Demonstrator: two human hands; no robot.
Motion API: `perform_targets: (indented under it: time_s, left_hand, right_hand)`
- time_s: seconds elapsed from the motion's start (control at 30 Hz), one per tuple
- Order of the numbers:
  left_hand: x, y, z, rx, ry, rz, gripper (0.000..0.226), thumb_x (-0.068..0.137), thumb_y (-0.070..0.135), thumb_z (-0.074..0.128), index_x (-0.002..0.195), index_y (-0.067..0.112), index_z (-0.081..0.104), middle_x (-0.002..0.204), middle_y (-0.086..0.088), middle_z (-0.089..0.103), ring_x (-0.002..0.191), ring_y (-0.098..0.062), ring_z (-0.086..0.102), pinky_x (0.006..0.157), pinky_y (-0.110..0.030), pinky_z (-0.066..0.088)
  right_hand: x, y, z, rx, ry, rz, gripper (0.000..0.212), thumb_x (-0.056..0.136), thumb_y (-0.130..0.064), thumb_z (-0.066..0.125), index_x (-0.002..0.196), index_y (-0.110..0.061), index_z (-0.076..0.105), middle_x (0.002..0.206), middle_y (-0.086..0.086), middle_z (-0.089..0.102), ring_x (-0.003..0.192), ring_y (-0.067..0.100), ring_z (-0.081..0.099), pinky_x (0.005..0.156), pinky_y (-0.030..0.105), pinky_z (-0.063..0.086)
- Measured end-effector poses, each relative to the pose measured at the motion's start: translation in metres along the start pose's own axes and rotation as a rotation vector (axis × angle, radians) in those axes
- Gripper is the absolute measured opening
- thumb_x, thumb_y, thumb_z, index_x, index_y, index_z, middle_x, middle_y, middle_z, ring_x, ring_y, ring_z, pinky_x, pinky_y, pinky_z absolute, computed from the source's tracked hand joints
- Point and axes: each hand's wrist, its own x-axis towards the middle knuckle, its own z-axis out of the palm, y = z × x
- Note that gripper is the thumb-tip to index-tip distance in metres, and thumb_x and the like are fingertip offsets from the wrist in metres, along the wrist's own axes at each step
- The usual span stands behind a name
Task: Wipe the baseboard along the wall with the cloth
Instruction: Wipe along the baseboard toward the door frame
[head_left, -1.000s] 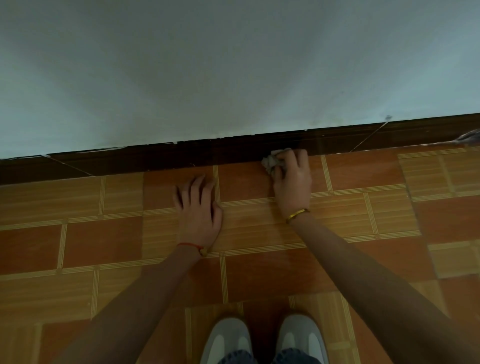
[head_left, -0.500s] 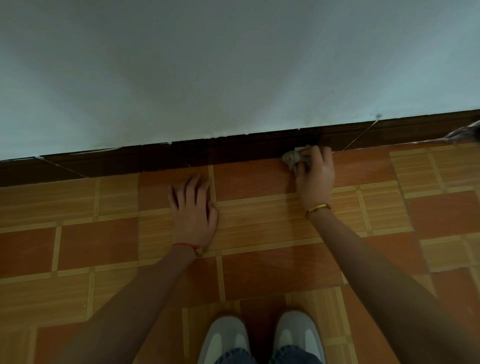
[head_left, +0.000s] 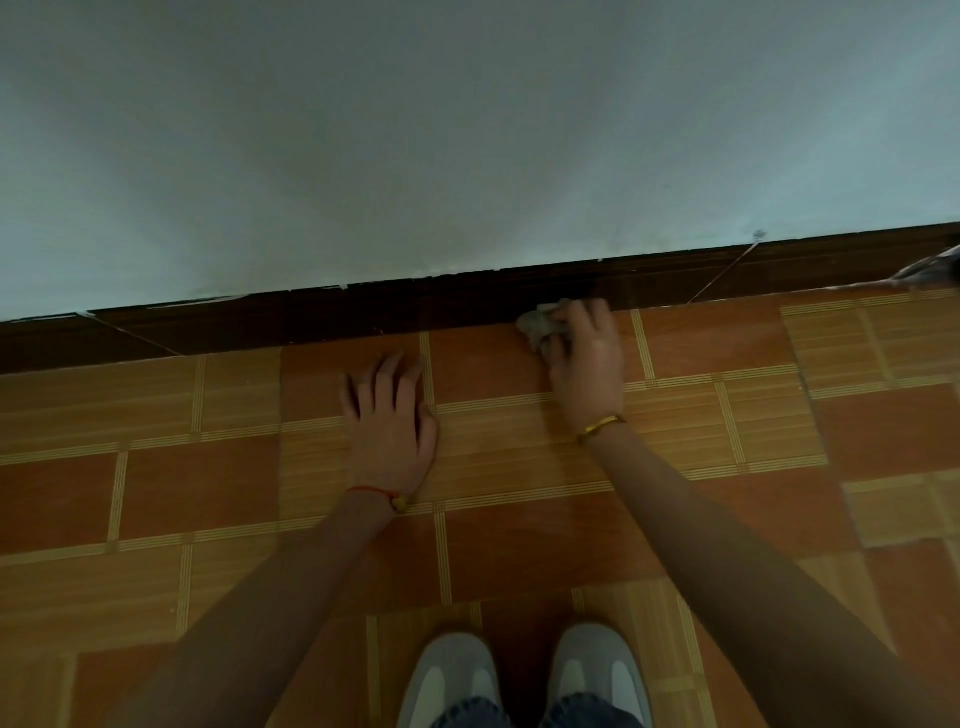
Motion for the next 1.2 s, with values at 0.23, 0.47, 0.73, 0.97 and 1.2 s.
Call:
perform_targets:
  time_s: [0.23, 0.47, 0.73, 0.97, 1.2]
  left_hand:
    - [0.000, 0.002, 0.000, 0.012, -0.010, -0.012, 0.051, 0.093, 0.026, 0.038, 0.138, 0.009, 0.052, 0.146, -0.015, 0.047, 0.138, -0.036, 0.039, 0.117, -0.066, 0.019]
    - [0.003, 0.035, 0.000, -0.025, -0.002, -0.084, 0.051, 0.090, 0.028, 0.040, 0.135, 0.010, 0.053, 0.139, -0.014, 0.051, 0.132, -0.037, 0.044, 0.116, -0.064, 0.023]
    - [0.003, 0.057, 0.015, -0.011, -0.051, -0.027, 0.054, 0.093, 0.028, 0.036, 0.144, 0.012, 0.047, 0.146, -0.015, 0.046, 0.139, -0.035, 0.037, 0.117, -0.066, 0.019]
    - [0.002, 0.056, 0.019, 0.035, -0.036, -0.020, 0.052, 0.094, 0.029, 0.039, 0.143, 0.012, 0.048, 0.146, -0.015, 0.046, 0.138, -0.037, 0.039, 0.117, -0.066, 0.019]
    - [0.002, 0.056, 0.017, 0.038, -0.009, 0.009, 0.051, 0.096, 0.027, 0.041, 0.144, 0.012, 0.048, 0.146, -0.015, 0.047, 0.137, -0.038, 0.041, 0.117, -0.065, 0.018]
  right_hand:
    - [0.016, 0.042, -0.040, 0.036, 0.234, 0.390, 0.025, 0.080, 0.004, 0.061, 0.105, -0.001, 0.058, 0.117, 0.015, 0.052, 0.098, 0.027, 0.057, 0.080, 0.027, 0.047]
    - [0.008, -0.024, -0.020, 0.219, 0.194, 0.100, 0.021, 0.078, 0.004, 0.068, 0.095, -0.006, 0.060, 0.106, 0.008, 0.055, 0.089, 0.006, 0.050, 0.073, 0.002, 0.040]
    - [0.023, 0.012, -0.059, 0.217, 0.513, 0.250, 0.020, 0.078, 0.006, 0.063, 0.096, -0.002, 0.062, 0.106, 0.012, 0.058, 0.091, 0.006, 0.052, 0.074, -0.001, 0.038]
    - [0.015, -0.017, -0.040, 0.245, 0.299, 0.076, 0.024, 0.078, 0.004, 0.067, 0.100, -0.005, 0.062, 0.110, 0.008, 0.055, 0.096, 0.010, 0.055, 0.076, 0.005, 0.044]
    - [0.019, -0.004, -0.048, 0.224, 0.374, 0.102, 0.020, 0.079, 0.002, 0.068, 0.098, -0.004, 0.064, 0.106, 0.010, 0.058, 0.092, 0.008, 0.054, 0.076, 0.003, 0.042]
